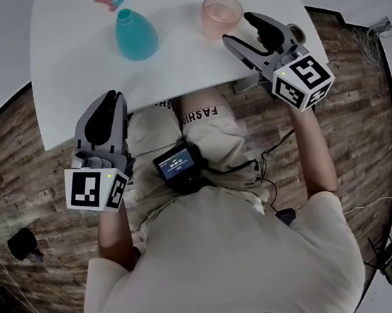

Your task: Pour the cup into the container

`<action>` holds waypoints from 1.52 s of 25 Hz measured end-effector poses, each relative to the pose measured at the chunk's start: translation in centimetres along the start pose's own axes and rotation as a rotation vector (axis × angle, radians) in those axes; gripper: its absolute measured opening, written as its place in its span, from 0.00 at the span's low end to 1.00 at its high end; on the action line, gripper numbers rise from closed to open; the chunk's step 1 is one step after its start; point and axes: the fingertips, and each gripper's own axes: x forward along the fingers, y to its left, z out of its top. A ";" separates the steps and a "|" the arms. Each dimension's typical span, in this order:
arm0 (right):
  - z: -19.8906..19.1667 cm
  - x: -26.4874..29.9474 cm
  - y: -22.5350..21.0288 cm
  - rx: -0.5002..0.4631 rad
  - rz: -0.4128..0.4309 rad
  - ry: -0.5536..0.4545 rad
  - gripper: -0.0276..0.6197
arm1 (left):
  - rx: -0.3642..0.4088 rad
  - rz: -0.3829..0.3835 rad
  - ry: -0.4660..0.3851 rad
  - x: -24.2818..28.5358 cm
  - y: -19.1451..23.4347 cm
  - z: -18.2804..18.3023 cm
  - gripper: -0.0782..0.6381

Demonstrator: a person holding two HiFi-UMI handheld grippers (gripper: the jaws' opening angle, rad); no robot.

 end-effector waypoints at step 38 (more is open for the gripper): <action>-0.8 3.1 -1.2 -0.011 0.301 0.055 0.55 | -0.007 0.027 0.014 -0.2 1.3 0.1 0.18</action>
